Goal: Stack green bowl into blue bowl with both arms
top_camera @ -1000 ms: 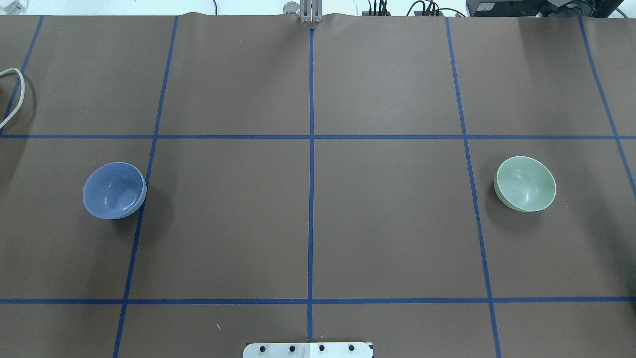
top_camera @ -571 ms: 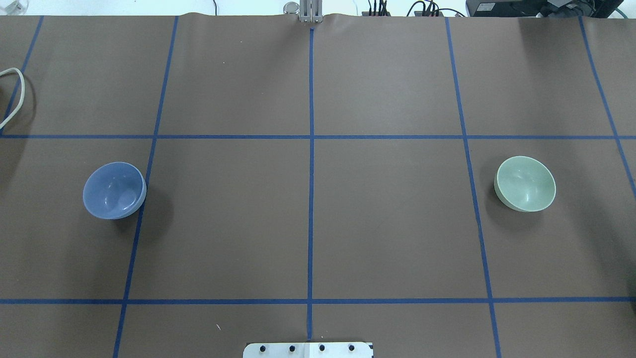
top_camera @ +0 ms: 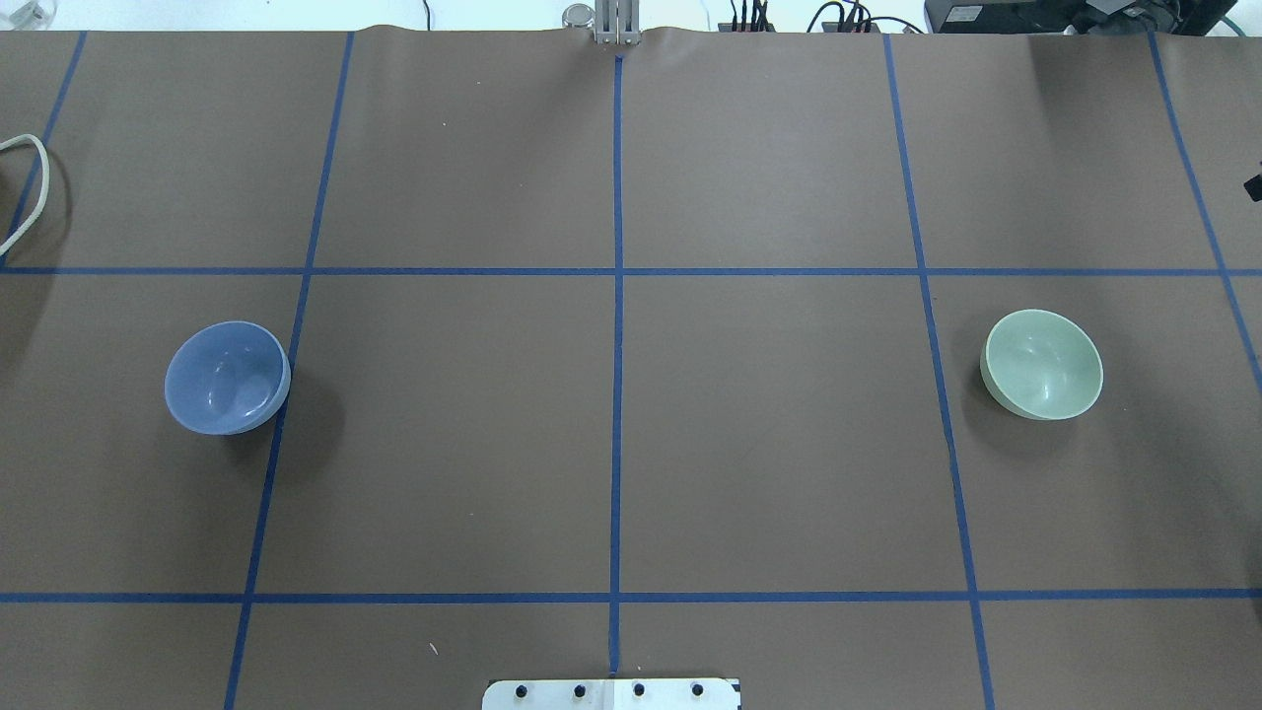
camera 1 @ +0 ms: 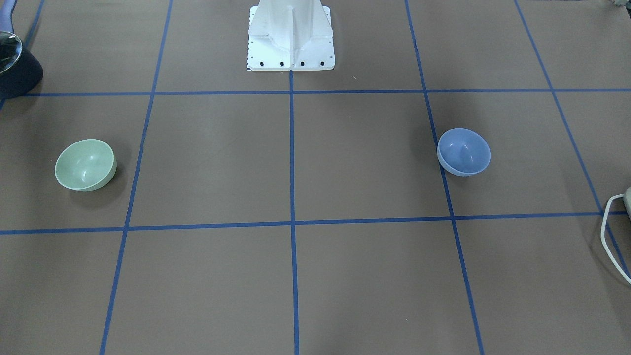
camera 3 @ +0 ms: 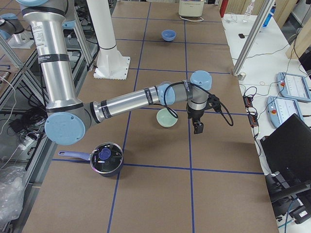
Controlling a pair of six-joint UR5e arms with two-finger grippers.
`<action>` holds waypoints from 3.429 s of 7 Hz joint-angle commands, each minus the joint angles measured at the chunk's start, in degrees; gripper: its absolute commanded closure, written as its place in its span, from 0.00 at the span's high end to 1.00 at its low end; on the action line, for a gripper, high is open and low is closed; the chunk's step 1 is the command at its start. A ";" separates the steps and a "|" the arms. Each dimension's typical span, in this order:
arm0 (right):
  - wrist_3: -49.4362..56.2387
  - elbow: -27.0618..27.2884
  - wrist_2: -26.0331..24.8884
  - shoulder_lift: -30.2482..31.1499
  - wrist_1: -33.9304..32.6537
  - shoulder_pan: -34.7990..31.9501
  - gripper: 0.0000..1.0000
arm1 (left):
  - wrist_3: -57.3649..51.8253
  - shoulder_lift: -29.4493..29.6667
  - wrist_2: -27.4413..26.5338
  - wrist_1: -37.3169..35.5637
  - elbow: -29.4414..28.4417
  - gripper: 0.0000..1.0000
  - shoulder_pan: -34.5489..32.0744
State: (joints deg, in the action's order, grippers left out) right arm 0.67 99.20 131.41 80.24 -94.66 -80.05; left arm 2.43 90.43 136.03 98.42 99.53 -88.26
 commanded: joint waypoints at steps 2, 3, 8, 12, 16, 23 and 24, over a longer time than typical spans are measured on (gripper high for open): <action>-0.05 -0.41 -0.01 -0.87 1.40 4.28 1.00 | 10.95 1.15 -0.50 5.02 -0.39 0.98 14.64; -0.14 -1.37 -0.01 -0.87 3.41 4.46 1.00 | 15.28 2.98 -0.59 5.03 -0.74 0.98 19.65; -1.02 -1.64 0.08 -0.87 3.61 4.64 1.00 | 24.98 7.57 -2.33 22.48 -10.48 0.97 31.29; -1.11 -1.64 0.08 -0.87 3.61 4.64 1.00 | 28.68 7.57 -5.86 23.40 -9.54 0.00 34.55; -1.11 -1.55 0.08 -0.87 3.61 4.64 1.00 | 40.65 10.70 -5.07 21.21 -1.46 0.00 34.55; -3.39 -1.11 0.08 -0.96 3.87 5.35 1.00 | 72.27 42.18 -24.47 8.98 -14.00 0.00 55.19; -3.39 -1.20 0.08 -0.96 3.87 5.35 1.00 | 72.28 42.20 -25.54 8.89 -14.01 0.00 56.34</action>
State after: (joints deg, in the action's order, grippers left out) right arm -2.64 98.01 131.49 79.28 -90.80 -74.76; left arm 74.07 131.39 112.55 107.40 86.52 -33.64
